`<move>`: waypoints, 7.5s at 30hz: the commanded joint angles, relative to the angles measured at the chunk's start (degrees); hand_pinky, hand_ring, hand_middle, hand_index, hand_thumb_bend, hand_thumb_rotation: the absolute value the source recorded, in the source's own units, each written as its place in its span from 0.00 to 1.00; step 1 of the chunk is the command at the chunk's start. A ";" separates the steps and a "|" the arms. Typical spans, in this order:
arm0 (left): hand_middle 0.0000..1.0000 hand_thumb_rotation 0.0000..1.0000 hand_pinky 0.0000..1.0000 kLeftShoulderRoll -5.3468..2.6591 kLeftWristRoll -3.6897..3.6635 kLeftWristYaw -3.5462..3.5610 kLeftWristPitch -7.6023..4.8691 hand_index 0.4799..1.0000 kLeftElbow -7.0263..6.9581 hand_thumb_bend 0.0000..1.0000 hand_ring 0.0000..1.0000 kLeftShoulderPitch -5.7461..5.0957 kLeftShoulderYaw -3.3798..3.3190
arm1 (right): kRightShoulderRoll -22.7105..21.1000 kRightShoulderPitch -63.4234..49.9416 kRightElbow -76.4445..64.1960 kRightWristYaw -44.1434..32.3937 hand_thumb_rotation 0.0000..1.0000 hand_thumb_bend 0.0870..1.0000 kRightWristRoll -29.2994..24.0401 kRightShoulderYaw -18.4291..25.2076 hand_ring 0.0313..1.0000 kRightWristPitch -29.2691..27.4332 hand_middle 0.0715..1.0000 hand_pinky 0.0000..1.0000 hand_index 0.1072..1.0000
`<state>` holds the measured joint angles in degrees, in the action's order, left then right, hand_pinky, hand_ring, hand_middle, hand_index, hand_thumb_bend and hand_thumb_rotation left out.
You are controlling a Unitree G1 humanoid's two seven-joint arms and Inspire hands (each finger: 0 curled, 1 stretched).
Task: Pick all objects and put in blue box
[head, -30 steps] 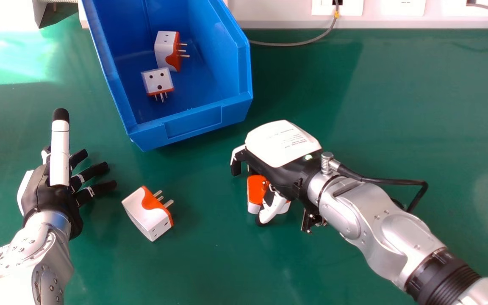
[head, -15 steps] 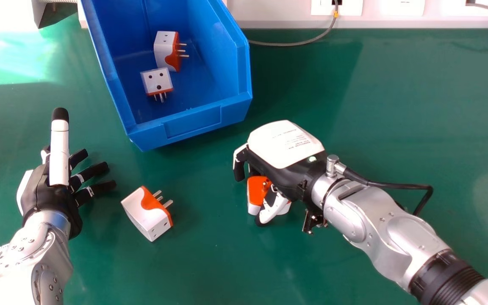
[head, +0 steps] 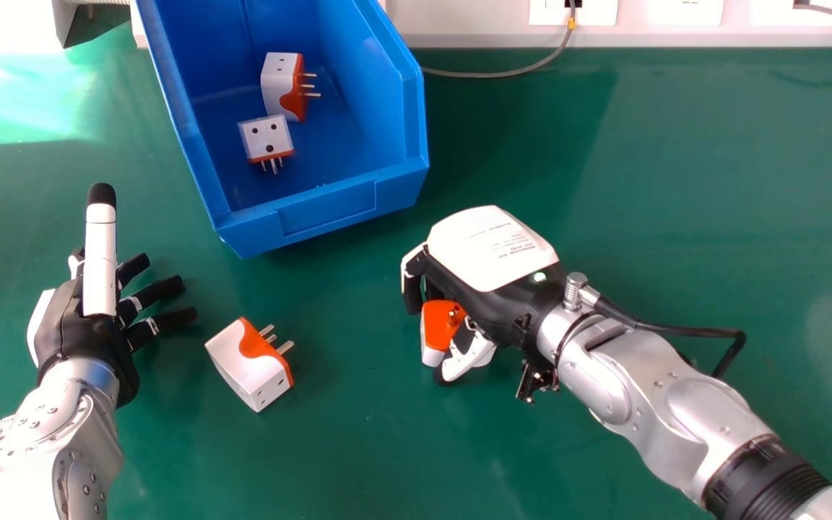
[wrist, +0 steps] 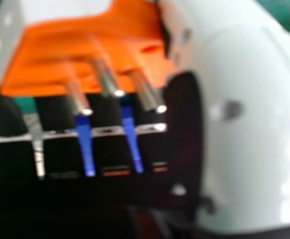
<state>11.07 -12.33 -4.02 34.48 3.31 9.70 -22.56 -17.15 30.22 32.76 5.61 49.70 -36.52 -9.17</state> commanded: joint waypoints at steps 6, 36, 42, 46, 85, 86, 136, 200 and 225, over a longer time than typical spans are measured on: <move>0.90 0.93 0.66 0.01 0.05 -0.48 0.61 0.99 0.25 0.87 0.76 0.02 0.18 | 0.10 0.28 4.34 13.67 0.00 0.46 -1.33 2.53 0.38 -8.57 0.46 0.29 0.46; 0.90 0.93 0.67 0.39 -0.13 -0.26 0.03 0.98 1.17 0.87 0.76 0.14 0.29 | 4.74 10.90 30.65 74.01 0.00 0.45 11.44 -6.11 0.45 -28.36 0.51 0.36 0.43; 0.90 0.93 0.67 0.43 -0.07 -0.13 0.10 0.98 0.71 0.87 0.76 -0.13 0.47 | 4.56 10.72 30.60 71.35 0.00 0.45 10.54 -5.83 0.45 -28.36 0.51 0.36 0.42; 0.90 0.93 0.67 0.63 -0.01 0.08 -0.37 0.98 1.57 0.87 0.76 0.06 0.41 | 4.78 10.40 30.79 68.56 0.00 0.45 9.65 -5.29 0.45 -27.19 0.51 0.36 0.42; 0.91 0.93 0.67 0.50 -0.31 0.08 -0.63 0.98 1.86 0.87 0.76 0.15 0.15 | 1.36 -3.90 0.63 19.88 0.53 1.00 5.02 1.48 1.00 3.59 1.00 1.00 1.00; 0.91 0.93 0.67 0.50 -0.32 0.07 -0.64 0.98 1.84 0.87 0.76 0.15 0.14 | 1.26 -3.99 0.41 19.43 0.53 1.00 4.94 1.48 1.00 3.69 1.00 1.00 1.00; 0.90 0.93 0.68 0.95 -0.66 -0.40 0.37 0.98 0.90 0.88 0.76 0.01 0.20 | -0.31 -7.22 -11.20 -1.88 0.01 0.52 1.13 3.45 0.22 4.94 0.45 0.15 0.40; 0.90 0.93 0.67 -0.59 -0.11 -1.75 -2.06 0.99 3.45 0.88 0.76 1.03 2.02 | 2.76 6.01 22.62 62.31 0.00 0.45 9.46 -1.14 0.44 -27.66 0.50 0.35 0.44; 0.91 0.92 0.66 -0.54 0.44 -1.30 -7.92 0.99 12.24 0.84 0.76 4.24 2.54 | 10.49 34.05 36.02 44.95 0.00 0.45 3.70 1.97 0.44 -25.76 0.50 0.34 0.43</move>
<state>11.25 -12.26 -5.25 25.40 13.72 14.38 -20.88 -7.28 59.99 67.45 52.38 54.16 -34.23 -35.44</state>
